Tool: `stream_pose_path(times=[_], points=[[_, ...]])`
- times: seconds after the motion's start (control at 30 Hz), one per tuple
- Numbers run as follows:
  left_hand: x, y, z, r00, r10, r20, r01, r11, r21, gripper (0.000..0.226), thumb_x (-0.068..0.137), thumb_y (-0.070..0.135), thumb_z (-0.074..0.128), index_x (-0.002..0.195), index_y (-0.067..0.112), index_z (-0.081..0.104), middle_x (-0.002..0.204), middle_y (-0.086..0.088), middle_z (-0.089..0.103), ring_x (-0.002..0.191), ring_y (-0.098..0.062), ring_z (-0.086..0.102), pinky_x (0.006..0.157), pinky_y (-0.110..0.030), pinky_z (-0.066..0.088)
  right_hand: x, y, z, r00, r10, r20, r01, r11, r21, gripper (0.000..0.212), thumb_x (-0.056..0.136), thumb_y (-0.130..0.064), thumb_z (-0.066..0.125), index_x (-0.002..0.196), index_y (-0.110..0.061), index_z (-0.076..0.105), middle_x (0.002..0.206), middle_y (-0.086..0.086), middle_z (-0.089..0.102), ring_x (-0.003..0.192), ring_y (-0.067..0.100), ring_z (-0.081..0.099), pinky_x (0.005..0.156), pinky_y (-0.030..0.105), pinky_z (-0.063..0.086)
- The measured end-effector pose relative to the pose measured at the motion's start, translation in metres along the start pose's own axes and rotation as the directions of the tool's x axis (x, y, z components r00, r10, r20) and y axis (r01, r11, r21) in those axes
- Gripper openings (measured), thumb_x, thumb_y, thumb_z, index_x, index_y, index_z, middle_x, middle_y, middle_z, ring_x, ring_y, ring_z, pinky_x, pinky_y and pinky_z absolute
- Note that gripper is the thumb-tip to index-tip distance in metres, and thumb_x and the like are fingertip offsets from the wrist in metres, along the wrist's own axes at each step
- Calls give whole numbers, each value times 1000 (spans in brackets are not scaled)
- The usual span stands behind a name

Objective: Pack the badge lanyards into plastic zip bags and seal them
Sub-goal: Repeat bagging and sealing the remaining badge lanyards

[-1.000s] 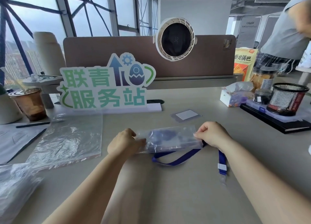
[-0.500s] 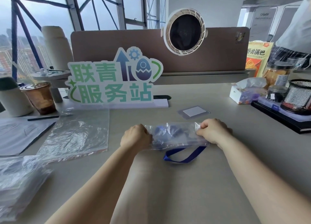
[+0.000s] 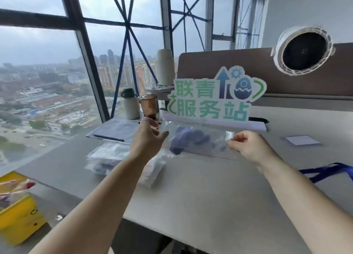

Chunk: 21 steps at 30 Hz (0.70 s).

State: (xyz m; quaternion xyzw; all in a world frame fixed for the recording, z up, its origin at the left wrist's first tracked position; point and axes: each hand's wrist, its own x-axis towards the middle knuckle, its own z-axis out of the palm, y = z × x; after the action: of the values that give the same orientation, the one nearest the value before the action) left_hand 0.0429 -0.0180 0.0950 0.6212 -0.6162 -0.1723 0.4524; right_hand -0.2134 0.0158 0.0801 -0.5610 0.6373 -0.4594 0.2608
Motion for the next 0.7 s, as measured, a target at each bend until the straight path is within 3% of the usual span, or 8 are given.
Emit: stream_pose_path(times=[0.1,0.2,0.27,0.33,0.43,0.5,0.57,0.7], points=[[2,-33,-58,997,-16,-75,22,997,77,16,86,25,63,97,22,52,79,-2,65,59,-14,51,51,-26,35,-3,-31,59,995,-53,88,47,996,69,27,78,-20,73,98,-9,58,93,4,63,88,20,59,74,31,47],[7,-61,-103,988,-34,-148,61,982,181,7,87,20,57,89,26,61,83,-3,67,64,-20,58,55,-23,38,-6,-60,112,985,-111,130,99,991,93,31,78,-23,73,100,-13,53,90,-1,57,88,20,57,69,31,49],[12,-77,-124,984,-58,-171,89,979,183,14,87,18,57,84,29,65,90,-5,70,78,-28,64,67,-27,46,-5,-71,141,984,-128,127,119,990,80,31,76,-28,73,96,-19,50,84,-7,56,88,22,58,82,41,50],[17,-96,-135,985,-78,-154,109,972,207,15,87,19,57,89,29,69,99,-4,72,90,-26,65,83,-34,52,-2,-76,165,983,-123,137,118,992,47,30,75,-32,71,92,-23,48,80,-11,56,89,22,59,91,49,45],[18,-126,-135,979,-202,-8,197,942,273,28,87,29,59,110,16,68,113,-6,68,103,-25,62,88,-30,46,-2,-72,194,971,-84,222,120,981,-154,29,78,-37,67,93,-26,44,77,-15,52,86,18,53,102,46,36],[14,-144,-132,972,-231,42,209,931,301,52,76,52,55,112,17,68,116,-9,66,106,-26,60,92,-31,45,-3,-66,203,964,-63,258,132,956,-263,33,80,-45,65,96,-26,43,80,-14,52,85,16,51,107,44,32],[14,-155,-133,977,-213,27,186,903,388,54,75,61,48,113,27,67,122,-9,62,114,-28,55,100,-36,41,1,-62,205,965,-66,253,130,962,-242,34,81,-47,63,97,-25,44,81,-14,51,87,17,53,105,44,35],[16,-143,-139,989,-116,-95,147,874,463,38,90,51,49,121,33,60,133,-5,50,124,-30,42,103,-37,32,16,-59,196,968,-126,219,155,981,-120,27,84,-43,61,98,-23,49,82,-14,52,90,21,57,93,46,44]])
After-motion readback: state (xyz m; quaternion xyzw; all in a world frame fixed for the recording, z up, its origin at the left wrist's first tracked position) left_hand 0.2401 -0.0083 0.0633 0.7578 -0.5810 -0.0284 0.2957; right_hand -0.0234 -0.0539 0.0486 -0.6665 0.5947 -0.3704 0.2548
